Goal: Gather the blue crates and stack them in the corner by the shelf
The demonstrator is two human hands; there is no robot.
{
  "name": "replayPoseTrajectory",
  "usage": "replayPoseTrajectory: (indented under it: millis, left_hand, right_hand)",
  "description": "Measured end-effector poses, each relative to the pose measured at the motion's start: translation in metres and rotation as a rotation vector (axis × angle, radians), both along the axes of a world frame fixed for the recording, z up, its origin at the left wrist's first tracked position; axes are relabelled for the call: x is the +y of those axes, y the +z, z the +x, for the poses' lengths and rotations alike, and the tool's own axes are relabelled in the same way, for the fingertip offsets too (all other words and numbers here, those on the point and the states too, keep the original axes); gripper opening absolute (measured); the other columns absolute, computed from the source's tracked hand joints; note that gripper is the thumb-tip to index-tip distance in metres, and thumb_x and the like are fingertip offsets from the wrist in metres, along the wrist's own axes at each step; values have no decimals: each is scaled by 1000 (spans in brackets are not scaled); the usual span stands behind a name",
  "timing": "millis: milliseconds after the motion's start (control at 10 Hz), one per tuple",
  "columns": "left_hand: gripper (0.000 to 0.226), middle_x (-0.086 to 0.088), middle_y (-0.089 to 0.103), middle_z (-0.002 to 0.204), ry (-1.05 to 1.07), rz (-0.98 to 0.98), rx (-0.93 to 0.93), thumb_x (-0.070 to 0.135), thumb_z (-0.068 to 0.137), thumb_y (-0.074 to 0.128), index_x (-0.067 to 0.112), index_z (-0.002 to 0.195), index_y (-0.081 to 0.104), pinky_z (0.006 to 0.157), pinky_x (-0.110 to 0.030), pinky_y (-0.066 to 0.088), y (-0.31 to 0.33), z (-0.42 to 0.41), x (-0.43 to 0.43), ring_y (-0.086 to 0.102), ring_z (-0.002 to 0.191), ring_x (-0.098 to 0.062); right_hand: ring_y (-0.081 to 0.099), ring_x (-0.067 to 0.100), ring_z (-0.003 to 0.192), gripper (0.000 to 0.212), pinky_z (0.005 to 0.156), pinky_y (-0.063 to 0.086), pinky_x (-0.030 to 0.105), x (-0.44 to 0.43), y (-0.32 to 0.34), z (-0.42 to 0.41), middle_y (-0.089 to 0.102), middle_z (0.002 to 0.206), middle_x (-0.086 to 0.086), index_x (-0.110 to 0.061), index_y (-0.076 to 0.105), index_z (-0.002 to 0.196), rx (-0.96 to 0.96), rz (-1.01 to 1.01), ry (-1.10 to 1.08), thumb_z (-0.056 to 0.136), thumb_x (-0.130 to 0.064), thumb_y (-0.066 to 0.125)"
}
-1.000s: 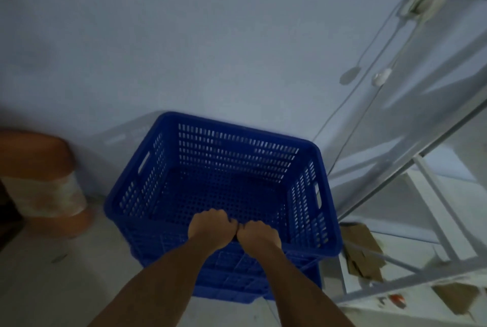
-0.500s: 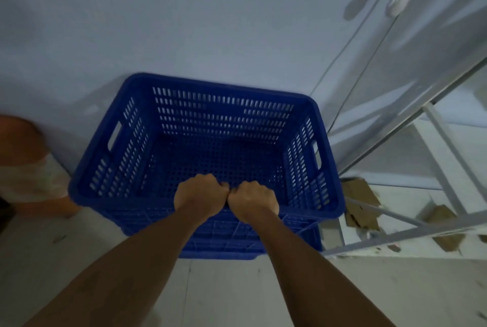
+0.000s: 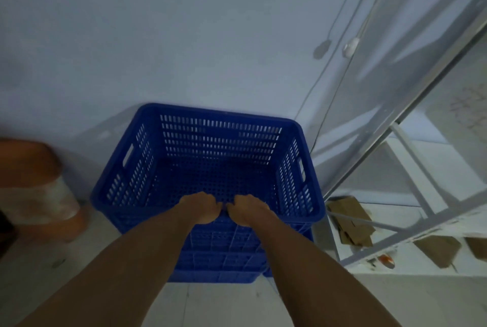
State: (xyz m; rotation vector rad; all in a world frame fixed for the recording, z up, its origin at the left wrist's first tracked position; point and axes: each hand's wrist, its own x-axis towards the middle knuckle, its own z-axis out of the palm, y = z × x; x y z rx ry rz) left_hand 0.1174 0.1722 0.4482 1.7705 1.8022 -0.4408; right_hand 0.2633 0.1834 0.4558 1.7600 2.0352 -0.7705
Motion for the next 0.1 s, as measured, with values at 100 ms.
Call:
replayPoseTrajectory:
  millis: [100]
  left_hand:
    - [53,-5,62,93,0,120,-11,47,112,29,11,98,66,86,-43,54,38,-7,-3,58,80,-23]
  right_hand:
    - [56,34,113,58,91,49,47,-2,29,6,55,136,15,-10,47,142,13,77,25,105,-51,30]
